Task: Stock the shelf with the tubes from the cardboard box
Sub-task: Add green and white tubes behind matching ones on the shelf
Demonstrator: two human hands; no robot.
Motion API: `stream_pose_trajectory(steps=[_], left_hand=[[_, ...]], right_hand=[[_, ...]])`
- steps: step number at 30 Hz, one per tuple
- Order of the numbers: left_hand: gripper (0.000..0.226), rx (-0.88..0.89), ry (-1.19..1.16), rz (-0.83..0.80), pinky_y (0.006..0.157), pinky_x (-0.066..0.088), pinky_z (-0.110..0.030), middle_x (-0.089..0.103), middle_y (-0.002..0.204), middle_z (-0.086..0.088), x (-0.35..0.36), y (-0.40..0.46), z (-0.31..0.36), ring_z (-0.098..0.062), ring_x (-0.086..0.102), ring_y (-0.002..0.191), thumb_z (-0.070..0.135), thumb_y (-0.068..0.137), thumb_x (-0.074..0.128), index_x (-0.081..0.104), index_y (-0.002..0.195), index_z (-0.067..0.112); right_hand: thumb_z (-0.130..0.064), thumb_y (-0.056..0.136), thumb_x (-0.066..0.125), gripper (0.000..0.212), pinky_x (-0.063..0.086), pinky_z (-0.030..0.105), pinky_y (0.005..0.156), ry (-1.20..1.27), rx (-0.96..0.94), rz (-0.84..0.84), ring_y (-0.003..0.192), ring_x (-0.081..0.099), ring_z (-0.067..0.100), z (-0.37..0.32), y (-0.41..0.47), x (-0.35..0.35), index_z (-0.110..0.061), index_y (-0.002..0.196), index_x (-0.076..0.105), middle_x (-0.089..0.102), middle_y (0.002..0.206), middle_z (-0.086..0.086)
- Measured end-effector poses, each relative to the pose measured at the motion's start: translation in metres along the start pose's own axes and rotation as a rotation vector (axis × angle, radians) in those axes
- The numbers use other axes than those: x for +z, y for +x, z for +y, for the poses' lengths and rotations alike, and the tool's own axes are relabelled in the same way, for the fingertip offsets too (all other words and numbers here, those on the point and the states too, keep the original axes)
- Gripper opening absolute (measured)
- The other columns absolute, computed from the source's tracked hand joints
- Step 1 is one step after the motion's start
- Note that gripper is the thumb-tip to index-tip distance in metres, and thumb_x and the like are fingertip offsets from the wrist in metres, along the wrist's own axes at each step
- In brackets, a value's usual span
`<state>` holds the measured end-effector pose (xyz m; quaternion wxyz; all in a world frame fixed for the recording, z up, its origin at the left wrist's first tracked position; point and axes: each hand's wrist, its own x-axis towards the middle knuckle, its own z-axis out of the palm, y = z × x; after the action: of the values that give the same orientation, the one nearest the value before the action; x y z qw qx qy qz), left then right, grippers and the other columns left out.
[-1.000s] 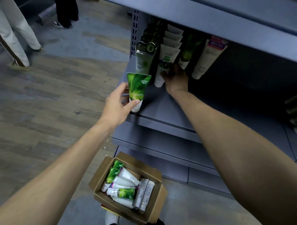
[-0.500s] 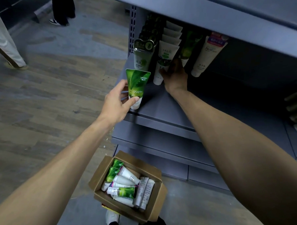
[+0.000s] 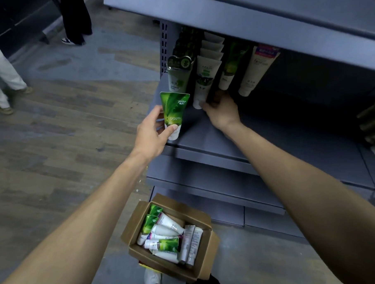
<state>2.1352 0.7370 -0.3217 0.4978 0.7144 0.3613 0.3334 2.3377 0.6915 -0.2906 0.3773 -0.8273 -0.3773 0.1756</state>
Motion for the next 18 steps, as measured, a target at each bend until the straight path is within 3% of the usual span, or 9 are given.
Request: stream_pose_trajectory(steps=[2,4,8,10,14,18], left_hand=[[0.036,0.002,-0.006,0.006,0.096,0.050,-0.020,0.066,0.109,0.010,0.004,-0.003,0.005,-0.002,0.064,0.105,0.007,0.088,0.070,0.056,0.119,0.016],[0.036,0.014,-0.006,-0.008,0.093,0.049,-0.017,0.065,0.106,0.012,0.012,-0.003,0.010,0.003,0.063,0.101,0.008,0.088,0.071,0.055,0.119,0.015],[0.040,0.032,0.013,-0.093,0.097,0.053,-0.030,0.069,0.108,0.005,0.036,-0.004,0.014,-0.006,0.067,0.101,0.011,0.083,0.076,0.057,0.117,0.017],[0.051,0.025,0.039,-0.105,0.098,0.051,-0.027,0.068,0.111,0.006,0.043,-0.008,0.011,-0.008,0.066,0.105,0.016,0.078,0.082,0.057,0.123,0.016],[0.061,-0.009,0.112,-0.086,0.103,0.048,-0.032,0.067,0.120,0.001,0.035,-0.008,0.002,-0.013,0.062,0.115,0.024,0.072,0.086,0.058,0.125,0.016],[0.057,-0.043,0.201,-0.047,0.103,0.048,-0.033,0.064,0.121,-0.006,0.019,-0.001,-0.002,-0.019,0.060,0.116,0.011,0.074,0.082,0.056,0.124,0.007]], right_hand=[[-0.027,0.089,0.069,0.039,0.049,0.023,0.084,0.107,0.016,-0.080,0.099,0.063,0.009,0.008,-0.017,-0.003,-0.012,0.122,0.057,0.064,0.112,-0.003],[-0.021,0.087,0.071,0.038,0.053,0.023,0.087,0.165,-0.007,-0.148,0.097,0.067,0.010,0.016,-0.029,-0.006,-0.013,0.122,0.060,0.068,0.115,0.004],[-0.021,0.077,0.079,0.050,0.054,0.029,0.095,0.300,-0.113,-0.171,0.106,0.066,0.015,0.019,-0.052,-0.015,-0.012,0.122,0.060,0.068,0.113,0.006],[-0.025,0.073,0.082,0.052,0.054,0.028,0.093,0.255,-0.153,-0.185,0.108,0.064,0.014,0.016,-0.059,-0.019,-0.016,0.119,0.060,0.068,0.112,-0.001],[-0.018,0.074,0.082,0.041,0.058,0.034,0.086,0.198,-0.166,-0.159,0.098,0.067,0.016,0.008,-0.059,-0.019,-0.015,0.110,0.064,0.070,0.101,0.000],[-0.017,0.074,0.083,0.037,0.059,0.030,0.080,0.191,-0.163,-0.124,0.085,0.071,0.015,0.006,-0.059,-0.017,-0.012,0.107,0.065,0.070,0.091,0.000]])
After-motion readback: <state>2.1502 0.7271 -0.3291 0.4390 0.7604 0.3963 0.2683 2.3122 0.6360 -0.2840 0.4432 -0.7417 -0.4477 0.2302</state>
